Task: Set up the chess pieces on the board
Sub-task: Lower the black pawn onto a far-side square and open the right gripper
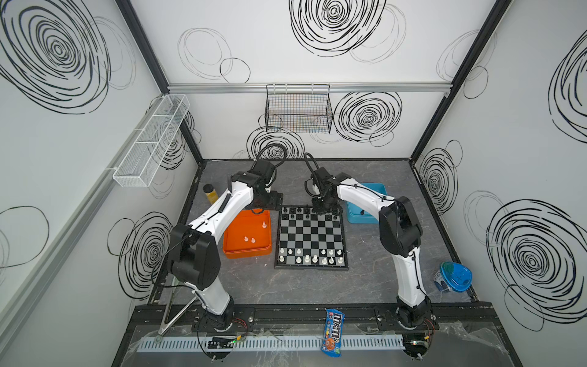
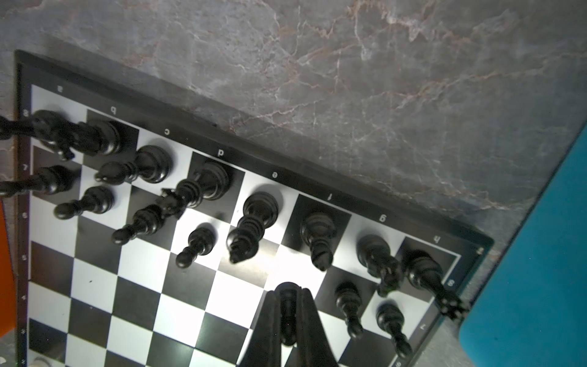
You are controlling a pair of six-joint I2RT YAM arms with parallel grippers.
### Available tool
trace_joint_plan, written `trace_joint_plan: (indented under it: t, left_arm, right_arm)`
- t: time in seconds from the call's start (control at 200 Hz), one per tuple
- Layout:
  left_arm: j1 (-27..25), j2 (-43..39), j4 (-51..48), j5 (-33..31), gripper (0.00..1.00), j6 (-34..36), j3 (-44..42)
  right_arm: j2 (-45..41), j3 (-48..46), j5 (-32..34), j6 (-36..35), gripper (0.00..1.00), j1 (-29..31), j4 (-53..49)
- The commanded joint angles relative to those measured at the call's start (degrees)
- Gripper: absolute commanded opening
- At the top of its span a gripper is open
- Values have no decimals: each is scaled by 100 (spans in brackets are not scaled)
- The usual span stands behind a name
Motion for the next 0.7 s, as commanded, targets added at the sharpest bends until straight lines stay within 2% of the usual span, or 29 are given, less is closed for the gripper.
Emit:
trace_joint_plan:
  t: [0.0, 0.695]
  left_arm:
    - [29, -189, 44, 28, 95, 6, -81]
    - [30, -163, 44, 18, 95, 15, -90]
  right_arm:
    - [-180, -172, 106, 47, 9, 19, -58]
    - [-5, -165, 78, 24, 10, 19, 19]
